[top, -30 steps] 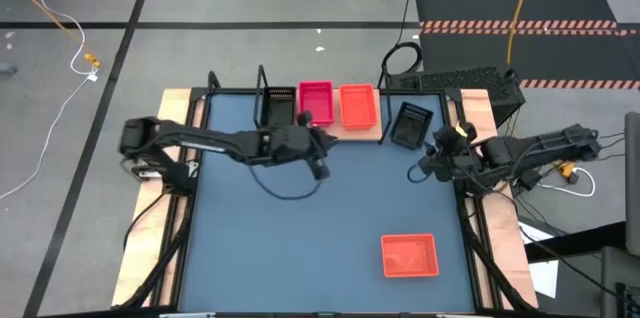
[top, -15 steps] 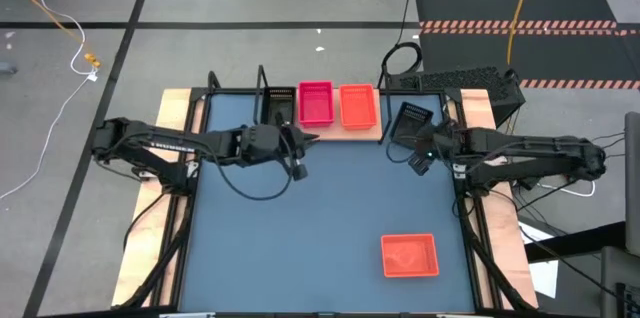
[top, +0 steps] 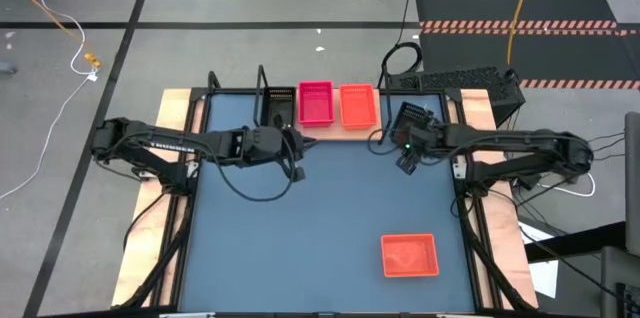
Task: Stack baskets on shelf by color
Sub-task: Stack the black bin on top of the stacked black bins on the shelf
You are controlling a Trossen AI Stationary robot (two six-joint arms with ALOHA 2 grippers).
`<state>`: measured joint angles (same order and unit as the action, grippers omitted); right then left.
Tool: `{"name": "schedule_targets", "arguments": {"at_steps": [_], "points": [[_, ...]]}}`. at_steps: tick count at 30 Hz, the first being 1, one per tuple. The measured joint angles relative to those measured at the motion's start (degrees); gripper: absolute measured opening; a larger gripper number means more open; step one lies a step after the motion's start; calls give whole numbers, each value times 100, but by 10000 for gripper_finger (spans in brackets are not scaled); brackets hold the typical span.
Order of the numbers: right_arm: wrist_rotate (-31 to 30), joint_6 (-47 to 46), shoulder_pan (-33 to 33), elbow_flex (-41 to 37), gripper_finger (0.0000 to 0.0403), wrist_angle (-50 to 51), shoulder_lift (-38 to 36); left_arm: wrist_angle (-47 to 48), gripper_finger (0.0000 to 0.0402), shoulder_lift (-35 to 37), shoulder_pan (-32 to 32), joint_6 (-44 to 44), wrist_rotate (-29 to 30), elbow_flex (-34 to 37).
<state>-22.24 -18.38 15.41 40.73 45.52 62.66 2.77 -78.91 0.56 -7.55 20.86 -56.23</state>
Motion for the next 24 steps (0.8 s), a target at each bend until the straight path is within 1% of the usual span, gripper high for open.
{"name": "schedule_targets", "arguments": {"at_steps": [9,13,17,19,22,24], "points": [[-9,228,339,0,175,-66,587,181,46,0,0,23,2,0],[-3,433,489,-118,164,-159,767,135,46,-2,11,39,2,0],[16,559,648,-364,139,-298,905,140,47,-2,11,39,2,0],[249,567,713,-409,120,-376,942,136,47,-2,11,39,2,0],[554,533,713,-405,83,-426,943,135,47,-2,11,37,2,0],[655,341,707,-404,51,-385,887,133,47,-2,11,37,2,0]]}}
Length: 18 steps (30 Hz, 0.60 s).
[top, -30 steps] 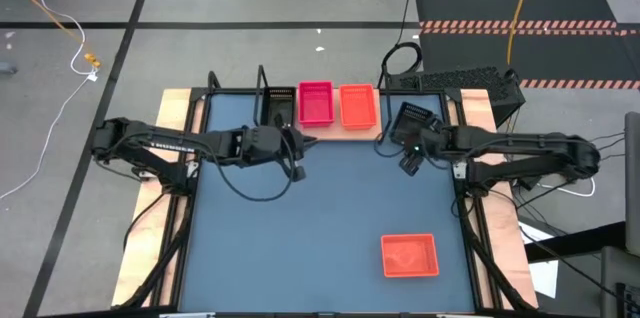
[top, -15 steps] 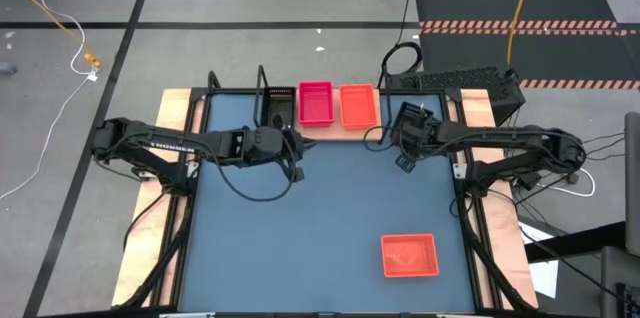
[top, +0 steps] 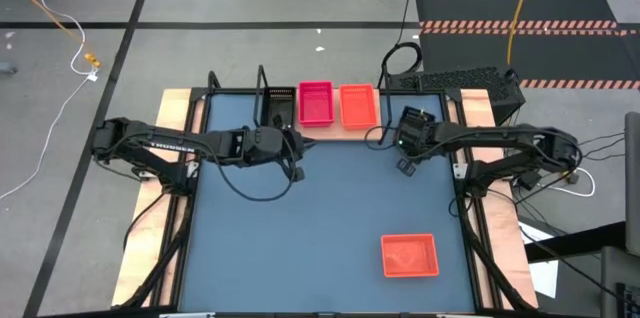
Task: Stack baskets on shelf by color
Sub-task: Stack the black bin on top of the stacked black bins on the shelf
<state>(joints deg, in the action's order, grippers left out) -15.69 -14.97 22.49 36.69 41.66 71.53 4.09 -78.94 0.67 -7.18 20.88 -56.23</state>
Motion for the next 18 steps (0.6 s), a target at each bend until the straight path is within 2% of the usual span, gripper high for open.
{"name": "schedule_targets", "arguments": {"at_steps": [3,10,14,18], "points": [[91,-438,-7,0,10,34,-156,-4,47,0,0,0,0,0],[140,-1031,-394,0,3,384,-968,-8,47,0,0,-1,0,0],[744,-988,-873,2,2,695,-1676,-4,47,0,0,-24,-70,0],[1423,-940,-1626,2,1,696,-2359,-61,47,-81,-9,-203,-511,-2]]}}
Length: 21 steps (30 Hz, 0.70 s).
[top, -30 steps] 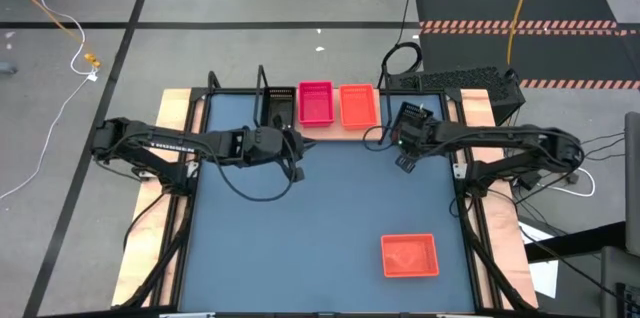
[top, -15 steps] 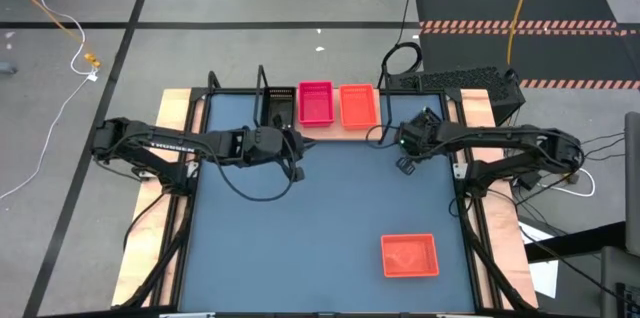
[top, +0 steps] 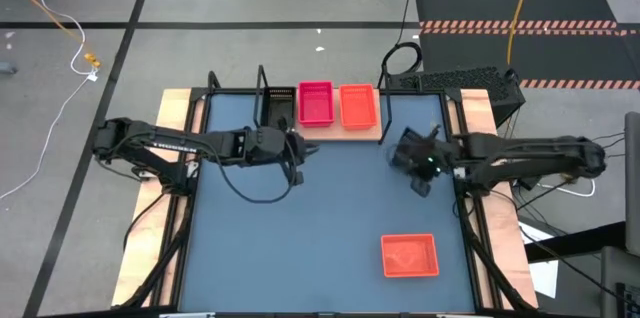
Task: Stack baskets on shelf by color
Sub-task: Stack the black bin on top of the stacked black bins on the shelf
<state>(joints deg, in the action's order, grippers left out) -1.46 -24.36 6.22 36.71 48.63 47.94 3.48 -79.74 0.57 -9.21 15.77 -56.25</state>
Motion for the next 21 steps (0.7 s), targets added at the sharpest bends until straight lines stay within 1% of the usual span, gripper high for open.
{"name": "schedule_targets", "arguments": {"at_steps": [3,6,7,9,12,14,16,18,21], "points": [[391,157,-687,2,1,-149,-410,-213,47,-152,-64,-265,-470,-13],[746,462,-1436,2,1,-434,-661,-369,47,-351,-178,-709,-892,9],[866,651,-1670,2,1,-611,-735,-621,47,-448,-219,-905,-1019,-9],[1152,1112,-2080,2,1,-1087,-783,-751,47,-591,-286,-1277,-1232,-3],[1871,2083,-2523,2,1,-2027,-839,-1400,55,-956,-352,-1573,-1444,-11],[2338,2907,-2733,4,1,-2611,-824,-1832,73,-1175,-372,-1735,-1476,7],[2746,3696,-2909,4,1,-2998,-781,-2369,99,-1394,-408,-1858,-1474,-11],[2885,4294,-2986,6,0,-3172,-732,-2886,130,-1581,-479,-1978,-1551,0],[2871,4624,-3009,5,0,-3174,-576,-3601,178,-1757,-566,-2172,-2151,-7]]}}
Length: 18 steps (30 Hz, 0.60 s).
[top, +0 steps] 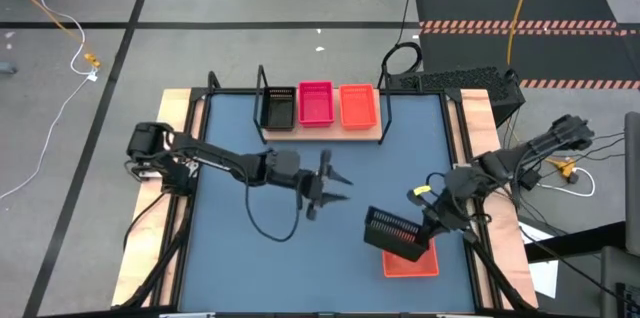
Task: Stack baskets on shelf by color
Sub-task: Stack the black bin on top of the stacked black bins on the shelf
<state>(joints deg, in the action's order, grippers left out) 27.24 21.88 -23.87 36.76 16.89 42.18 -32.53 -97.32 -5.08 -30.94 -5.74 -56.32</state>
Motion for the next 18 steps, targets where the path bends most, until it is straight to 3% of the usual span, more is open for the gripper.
{"name": "schedule_targets", "arguments": {"at_steps": [4,7,10,14,18], "points": [[4,156,1,1,0,-151,294,-441,229,-183,-36,-53,-1001,-150],[303,329,24,0,0,-436,592,-445,246,-382,-28,0,-1249,-317],[679,435,104,0,0,-817,887,-406,250,-597,-24,67,-1654,-536],[756,438,262,0,0,-877,1213,-144,250,-852,-66,130,-2781,-902],[758,440,423,0,0,-895,1374,421,232,-1017,-157,133,-3039,-1286]]}}
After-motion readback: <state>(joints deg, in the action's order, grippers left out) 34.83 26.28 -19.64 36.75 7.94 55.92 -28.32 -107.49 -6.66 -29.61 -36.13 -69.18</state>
